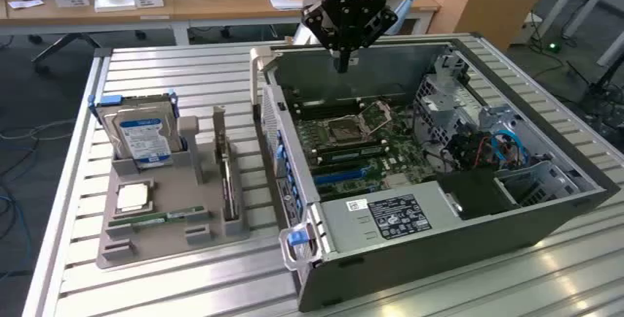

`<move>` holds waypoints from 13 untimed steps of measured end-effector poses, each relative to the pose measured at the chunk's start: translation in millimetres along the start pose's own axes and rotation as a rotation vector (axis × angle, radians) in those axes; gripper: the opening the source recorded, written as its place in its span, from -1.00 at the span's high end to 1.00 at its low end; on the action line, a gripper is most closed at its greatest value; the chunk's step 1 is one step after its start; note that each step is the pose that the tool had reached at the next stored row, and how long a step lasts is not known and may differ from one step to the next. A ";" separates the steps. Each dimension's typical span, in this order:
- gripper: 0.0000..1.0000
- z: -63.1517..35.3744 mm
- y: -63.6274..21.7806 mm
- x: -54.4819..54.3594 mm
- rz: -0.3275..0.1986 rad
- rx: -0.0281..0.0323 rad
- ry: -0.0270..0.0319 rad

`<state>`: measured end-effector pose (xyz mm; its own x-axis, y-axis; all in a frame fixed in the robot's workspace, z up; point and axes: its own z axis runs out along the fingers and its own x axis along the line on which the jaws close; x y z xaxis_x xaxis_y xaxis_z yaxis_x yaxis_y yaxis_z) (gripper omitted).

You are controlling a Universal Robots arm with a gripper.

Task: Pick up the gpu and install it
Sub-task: 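Reach for the gpu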

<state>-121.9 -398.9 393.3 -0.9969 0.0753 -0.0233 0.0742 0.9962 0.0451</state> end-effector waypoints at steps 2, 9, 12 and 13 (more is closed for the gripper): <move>0.79 0.0 0.0 0.0 0.000 0.0000 0.0000; 0.79 0.0 0.0 0.0 0.000 0.0001 0.0000; 0.79 0.0 0.0 0.0 0.000 0.0000 0.0000; 0.79 0.0 0.0 0.3 0.000 -0.0001 -0.0001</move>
<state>-122.2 -398.8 393.2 -0.9969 0.0754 -0.0234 0.0742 0.9962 0.0452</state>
